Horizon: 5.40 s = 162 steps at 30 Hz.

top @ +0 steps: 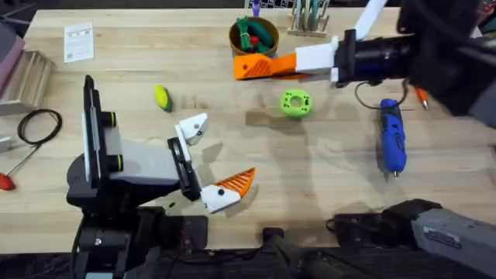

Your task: Pick up the gripper from the table and insert it into the empty holder that is missing its gripper. Then pick up a screw, insert it into the mounting hole, and use the screwdriver to tighten it. Finally, clean up the table by picking up the vegetable and placing it into the bucket.

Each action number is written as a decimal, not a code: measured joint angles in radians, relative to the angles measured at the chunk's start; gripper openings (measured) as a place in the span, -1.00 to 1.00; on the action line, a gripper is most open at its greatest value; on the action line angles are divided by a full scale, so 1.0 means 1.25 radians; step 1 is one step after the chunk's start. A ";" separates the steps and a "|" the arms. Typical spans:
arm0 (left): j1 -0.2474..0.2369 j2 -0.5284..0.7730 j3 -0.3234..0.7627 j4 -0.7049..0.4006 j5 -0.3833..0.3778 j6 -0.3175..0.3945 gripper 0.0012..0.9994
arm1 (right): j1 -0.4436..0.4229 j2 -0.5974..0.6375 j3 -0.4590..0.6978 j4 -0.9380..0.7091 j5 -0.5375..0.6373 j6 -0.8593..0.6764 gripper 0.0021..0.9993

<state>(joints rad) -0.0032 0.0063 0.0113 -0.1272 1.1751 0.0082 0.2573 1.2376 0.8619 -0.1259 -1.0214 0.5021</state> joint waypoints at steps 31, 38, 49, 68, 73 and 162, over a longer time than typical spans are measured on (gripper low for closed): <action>0.000 0.000 0.000 0.000 0.003 0.000 0.97 | 0.070 0.377 -0.185 0.942 -0.386 0.661 -0.99; 0.000 0.000 0.000 0.000 0.002 0.000 0.97 | 0.069 0.377 -0.218 0.944 -0.401 0.684 -0.99; 0.000 0.000 0.000 0.000 0.002 0.000 0.97 | 0.141 0.377 -0.228 0.944 -0.389 0.709 -0.99; 0.000 0.000 0.000 0.000 0.002 0.000 0.97 | 0.159 0.377 -0.228 0.945 -0.301 0.708 -0.99; 0.000 0.000 0.000 0.000 0.002 0.000 0.97 | 0.161 0.377 -0.228 0.945 -0.298 0.705 -0.99; 0.002 0.000 0.000 0.003 -0.024 0.002 0.97 | 0.223 0.441 -0.129 0.909 -0.213 0.675 -0.99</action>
<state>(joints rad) -0.0013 0.0063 0.0113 -0.1238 1.1451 0.0109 0.5365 1.7893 0.7002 1.0100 -1.2874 1.3463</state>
